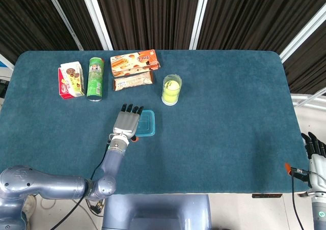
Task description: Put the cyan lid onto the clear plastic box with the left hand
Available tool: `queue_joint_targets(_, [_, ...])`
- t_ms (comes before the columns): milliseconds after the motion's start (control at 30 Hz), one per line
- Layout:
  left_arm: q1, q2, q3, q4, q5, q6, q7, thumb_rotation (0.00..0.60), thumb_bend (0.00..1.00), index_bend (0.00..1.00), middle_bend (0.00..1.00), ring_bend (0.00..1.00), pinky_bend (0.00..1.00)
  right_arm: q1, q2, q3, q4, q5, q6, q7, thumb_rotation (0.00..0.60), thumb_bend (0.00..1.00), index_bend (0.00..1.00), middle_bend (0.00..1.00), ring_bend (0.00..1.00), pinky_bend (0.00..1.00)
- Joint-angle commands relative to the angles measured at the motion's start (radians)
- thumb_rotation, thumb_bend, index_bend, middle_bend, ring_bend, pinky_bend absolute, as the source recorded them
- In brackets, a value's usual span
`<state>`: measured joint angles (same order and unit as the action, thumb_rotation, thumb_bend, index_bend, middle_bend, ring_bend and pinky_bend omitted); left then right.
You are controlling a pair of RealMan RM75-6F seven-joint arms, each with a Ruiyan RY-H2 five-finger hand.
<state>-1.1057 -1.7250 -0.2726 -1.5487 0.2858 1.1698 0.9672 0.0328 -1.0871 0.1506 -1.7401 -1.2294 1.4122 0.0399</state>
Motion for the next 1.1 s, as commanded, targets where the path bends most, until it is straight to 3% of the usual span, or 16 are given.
queue_joint_targets(33, [0.000, 0.001, 0.001, 0.000, 0.000, -0.001, 0.002, 0.600, 0.11, 0.04, 0.09, 0.00, 0.00, 0.000, 0.000, 0.000, 0.000, 0.000, 0.000, -0.001, 0.600, 0.29, 0.10, 0.00, 0.00, 0.00])
queue_joint_targets(400, [0.002, 0.028, 0.013, -0.055, 0.011, -0.002, 0.011, 0.600, 0.09, 0.04, 0.06, 0.00, 0.00, 0.001, 0.000, 0.002, -0.001, 0.005, -0.001, -0.004, 0.600, 0.29, 0.10, 0.00, 0.00, 0.00])
queue_joint_targets(600, [0.007, 0.048, 0.028, -0.086, 0.075, 0.014, -0.001, 0.600, 0.10, 0.04, 0.08, 0.00, 0.00, 0.002, -0.002, 0.002, 0.001, 0.002, 0.002, -0.007, 0.600, 0.29, 0.10, 0.00, 0.00, 0.00])
queue_joint_targets(867, [0.038, 0.107, 0.045, -0.123, 0.246, -0.003, -0.093, 0.600, 0.19, 0.17, 0.21, 0.00, 0.00, 0.000, -0.006, 0.004, 0.003, 0.008, 0.007, -0.011, 0.600, 0.29, 0.10, 0.00, 0.00, 0.00])
queue_joint_targets(1100, [0.058, 0.158, 0.038, -0.127, 0.325, -0.069, -0.190, 0.600, 0.25, 0.34, 0.34, 0.01, 0.02, -0.001, -0.007, 0.007, -0.002, 0.016, 0.009, -0.019, 0.600, 0.29, 0.10, 0.00, 0.00, 0.00])
